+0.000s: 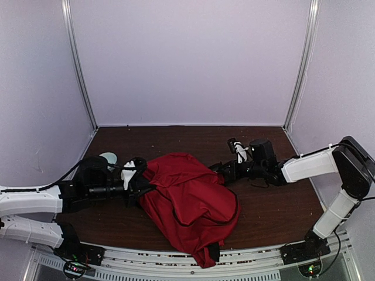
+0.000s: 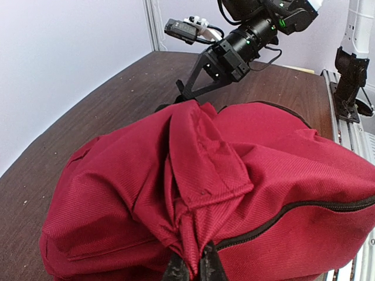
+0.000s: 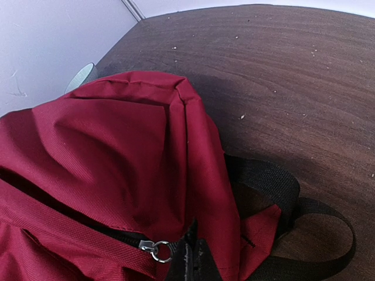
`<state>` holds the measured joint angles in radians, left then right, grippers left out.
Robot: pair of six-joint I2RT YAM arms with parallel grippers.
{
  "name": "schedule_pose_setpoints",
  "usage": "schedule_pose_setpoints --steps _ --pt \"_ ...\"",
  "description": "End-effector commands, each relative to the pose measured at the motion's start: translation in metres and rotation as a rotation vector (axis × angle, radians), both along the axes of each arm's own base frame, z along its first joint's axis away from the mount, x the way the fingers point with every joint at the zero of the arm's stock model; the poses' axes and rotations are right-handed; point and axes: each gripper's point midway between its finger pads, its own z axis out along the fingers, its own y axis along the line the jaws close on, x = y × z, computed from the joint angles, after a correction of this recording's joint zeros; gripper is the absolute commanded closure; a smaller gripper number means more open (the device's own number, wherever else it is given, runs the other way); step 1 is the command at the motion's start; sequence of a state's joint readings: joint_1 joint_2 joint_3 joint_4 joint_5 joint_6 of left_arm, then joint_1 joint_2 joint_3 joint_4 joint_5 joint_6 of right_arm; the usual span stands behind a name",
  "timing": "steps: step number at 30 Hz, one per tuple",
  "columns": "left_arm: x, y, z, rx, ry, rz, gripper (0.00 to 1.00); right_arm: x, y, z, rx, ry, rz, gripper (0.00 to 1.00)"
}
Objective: Pack the student bag
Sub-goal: Zip the lower front pocket of the student bag.
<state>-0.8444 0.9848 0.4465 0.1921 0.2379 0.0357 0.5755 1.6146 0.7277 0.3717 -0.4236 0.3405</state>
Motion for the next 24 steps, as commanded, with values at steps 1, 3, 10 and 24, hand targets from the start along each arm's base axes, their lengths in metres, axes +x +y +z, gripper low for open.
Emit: schedule_pose_setpoints --steps 1,3,10,24 --pt "0.010 0.000 0.043 -0.130 -0.108 0.025 1.00 0.027 -0.053 -0.027 -0.096 0.017 -0.201 1.00" --pt "0.019 0.001 0.036 -0.120 -0.085 0.056 1.00 0.026 -0.055 -0.018 -0.102 -0.002 -0.208 1.00" --pt "0.074 -0.001 0.031 -0.132 -0.046 0.147 1.00 0.010 -0.080 0.036 -0.121 -0.122 -0.259 1.00" --pt "0.146 -0.055 0.026 -0.240 -0.004 -0.020 1.00 -0.056 -0.110 0.086 -0.125 -0.266 -0.247 1.00"
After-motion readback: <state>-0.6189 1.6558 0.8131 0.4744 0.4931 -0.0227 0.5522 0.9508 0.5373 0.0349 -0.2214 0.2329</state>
